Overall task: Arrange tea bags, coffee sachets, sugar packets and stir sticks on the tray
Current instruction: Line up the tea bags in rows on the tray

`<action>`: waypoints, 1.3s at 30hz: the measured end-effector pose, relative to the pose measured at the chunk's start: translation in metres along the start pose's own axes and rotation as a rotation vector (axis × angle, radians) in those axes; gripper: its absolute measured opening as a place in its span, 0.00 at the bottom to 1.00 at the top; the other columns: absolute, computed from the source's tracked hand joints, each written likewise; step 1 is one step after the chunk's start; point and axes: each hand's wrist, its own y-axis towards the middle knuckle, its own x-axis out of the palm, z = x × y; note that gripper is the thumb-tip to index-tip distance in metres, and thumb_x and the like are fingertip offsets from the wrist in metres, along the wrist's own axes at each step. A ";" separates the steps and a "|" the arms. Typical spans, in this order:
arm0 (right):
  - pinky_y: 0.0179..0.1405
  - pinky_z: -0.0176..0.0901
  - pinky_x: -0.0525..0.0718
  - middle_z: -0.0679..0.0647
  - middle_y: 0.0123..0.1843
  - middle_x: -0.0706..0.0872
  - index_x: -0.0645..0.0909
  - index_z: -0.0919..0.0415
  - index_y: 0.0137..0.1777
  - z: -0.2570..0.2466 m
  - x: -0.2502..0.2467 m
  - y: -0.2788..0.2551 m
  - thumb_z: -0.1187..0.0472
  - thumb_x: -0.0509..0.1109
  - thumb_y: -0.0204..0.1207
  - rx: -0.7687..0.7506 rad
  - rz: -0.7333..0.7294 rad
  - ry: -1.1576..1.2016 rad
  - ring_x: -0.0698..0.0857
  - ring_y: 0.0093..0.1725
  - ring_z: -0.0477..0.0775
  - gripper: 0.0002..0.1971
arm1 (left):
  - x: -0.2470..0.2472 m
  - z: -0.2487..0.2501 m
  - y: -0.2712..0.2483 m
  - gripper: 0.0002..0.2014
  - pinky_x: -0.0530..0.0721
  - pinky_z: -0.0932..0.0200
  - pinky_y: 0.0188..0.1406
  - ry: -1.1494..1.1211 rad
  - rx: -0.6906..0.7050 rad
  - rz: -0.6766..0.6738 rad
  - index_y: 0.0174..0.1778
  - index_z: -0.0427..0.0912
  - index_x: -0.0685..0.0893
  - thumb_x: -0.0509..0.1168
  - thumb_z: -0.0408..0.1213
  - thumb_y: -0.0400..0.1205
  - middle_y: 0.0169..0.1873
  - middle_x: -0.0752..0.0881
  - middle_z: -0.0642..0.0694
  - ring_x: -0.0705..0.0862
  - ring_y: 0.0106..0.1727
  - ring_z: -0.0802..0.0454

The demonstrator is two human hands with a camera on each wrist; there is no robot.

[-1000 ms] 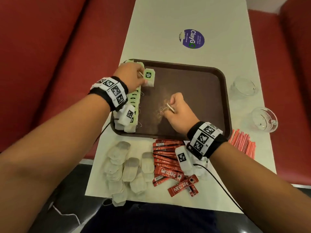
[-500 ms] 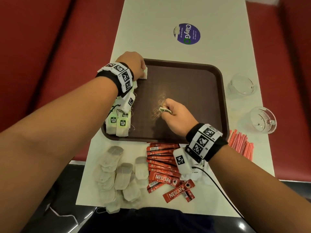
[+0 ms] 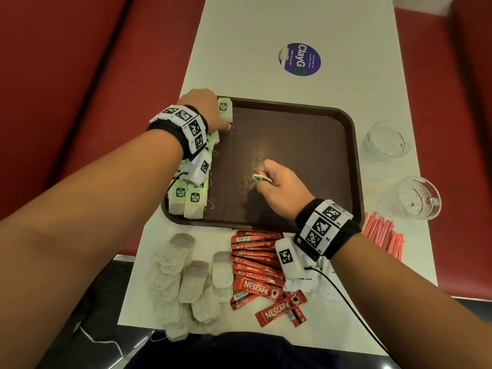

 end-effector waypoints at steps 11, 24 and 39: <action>0.37 0.45 0.75 0.49 0.34 0.76 0.68 0.54 0.37 -0.001 0.000 -0.001 0.65 0.64 0.81 -0.010 -0.006 0.003 0.74 0.34 0.48 0.12 | 0.006 -0.009 -0.013 0.21 0.85 0.48 0.48 0.004 -0.026 -0.036 0.52 0.40 0.85 0.76 0.53 0.74 0.49 0.87 0.42 0.85 0.52 0.41; 0.37 0.46 0.75 0.51 0.34 0.76 0.68 0.55 0.38 0.003 -0.002 -0.005 0.66 0.64 0.81 -0.001 -0.010 0.004 0.74 0.34 0.50 0.12 | -0.003 -0.009 0.008 0.29 0.84 0.47 0.51 -0.093 -0.050 0.013 0.61 0.42 0.84 0.76 0.59 0.73 0.60 0.83 0.39 0.84 0.57 0.38; 0.50 0.53 0.91 0.52 0.46 0.92 0.79 0.59 0.46 0.009 0.003 -0.003 0.60 0.73 0.82 0.002 0.012 0.151 0.92 0.43 0.47 0.06 | -0.001 0.000 0.002 0.11 0.83 0.52 0.59 -0.077 0.120 0.039 0.58 0.51 0.90 0.72 0.44 0.80 0.58 0.89 0.49 0.85 0.60 0.46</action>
